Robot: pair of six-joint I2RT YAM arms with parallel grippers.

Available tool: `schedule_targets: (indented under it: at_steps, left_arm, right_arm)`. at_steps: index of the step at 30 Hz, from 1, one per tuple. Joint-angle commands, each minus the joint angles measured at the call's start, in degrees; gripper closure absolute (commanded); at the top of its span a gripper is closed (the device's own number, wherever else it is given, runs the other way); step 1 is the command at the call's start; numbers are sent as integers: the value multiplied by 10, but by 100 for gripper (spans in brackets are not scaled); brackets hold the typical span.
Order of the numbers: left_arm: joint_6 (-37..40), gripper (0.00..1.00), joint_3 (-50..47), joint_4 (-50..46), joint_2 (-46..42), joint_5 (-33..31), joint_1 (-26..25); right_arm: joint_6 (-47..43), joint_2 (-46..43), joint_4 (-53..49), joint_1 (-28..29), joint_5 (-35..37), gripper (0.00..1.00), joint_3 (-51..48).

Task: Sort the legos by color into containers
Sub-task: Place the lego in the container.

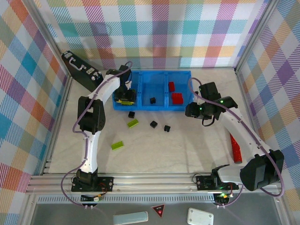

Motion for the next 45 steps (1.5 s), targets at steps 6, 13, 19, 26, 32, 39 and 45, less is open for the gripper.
schedule_targets:
  at_steps: [6, 13, 19, 26, 32, 39, 45]
  left_arm:
    - [-7, 30, -15, 0, 15, 36, 4]
    - [-7, 27, -13, 0, 11, 49, 4]
    - [-6, 27, -20, -2, -8, 47, 4]
    - [-6, 26, -35, -4, -47, 50, 4]
    - [-7, 26, -71, -1, -102, 49, 4]
    - [-4, 26, -130, -8, -184, 54, 4]
    - [5, 26, -187, -7, -258, 51, 4]
  right_arm:
    - [8, -12, -16, 2, 5, 48, -7]
    - [10, -20, -26, 2, 4, 48, -2]
    - [14, -27, -32, 2, -2, 48, -1]
    - [32, -26, -27, 5, -20, 48, -11]
    - [57, -14, -12, 26, -25, 48, -19]
    - [85, 27, 8, 68, -11, 48, -22]
    - [133, 67, 22, 114, 23, 47, -19]
